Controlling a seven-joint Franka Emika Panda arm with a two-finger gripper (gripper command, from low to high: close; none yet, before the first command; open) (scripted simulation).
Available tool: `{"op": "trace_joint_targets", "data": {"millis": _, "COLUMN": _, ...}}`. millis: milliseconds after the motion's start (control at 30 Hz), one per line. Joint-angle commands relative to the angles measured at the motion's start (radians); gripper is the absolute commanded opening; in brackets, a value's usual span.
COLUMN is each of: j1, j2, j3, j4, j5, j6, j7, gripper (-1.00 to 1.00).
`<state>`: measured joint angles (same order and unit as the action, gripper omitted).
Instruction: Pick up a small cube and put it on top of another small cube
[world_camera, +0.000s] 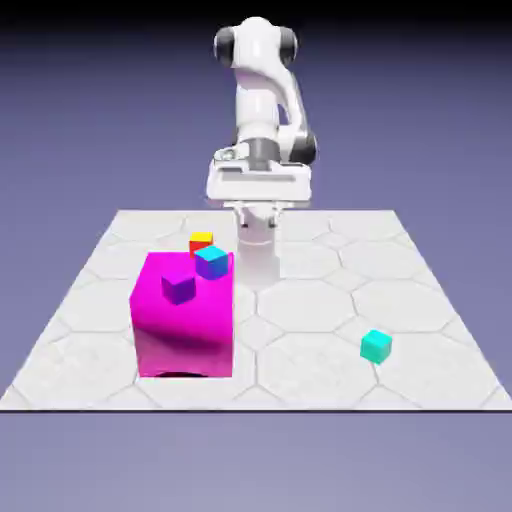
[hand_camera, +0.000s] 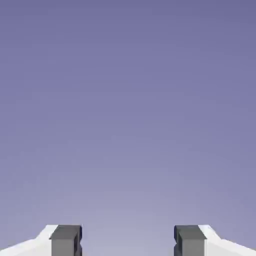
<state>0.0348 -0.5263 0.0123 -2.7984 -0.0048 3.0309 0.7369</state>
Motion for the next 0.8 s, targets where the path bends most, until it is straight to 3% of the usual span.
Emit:
{"op": "trace_joint_targets", "data": {"millis": 0, "j1": 0.019, "j2": 0.036, "j3": 0.010, "j4": 0.010, "j5": -0.004, "j6": -0.005, "j7": -0.003, "gripper": 0.00}}
{"op": "trace_joint_targets", "data": {"millis": 633, "j1": 0.377, "j2": 0.725, "j3": 0.203, "j4": 0.193, "j5": -0.079, "j6": -0.100, "j7": -0.068, "gripper": 0.00}}
{"op": "trace_joint_targets", "data": {"millis": 767, "j1": 0.417, "j2": 0.802, "j3": 0.163, "j4": 0.216, "j5": -0.104, "j6": -0.050, "j7": -0.049, "gripper": 0.00}}
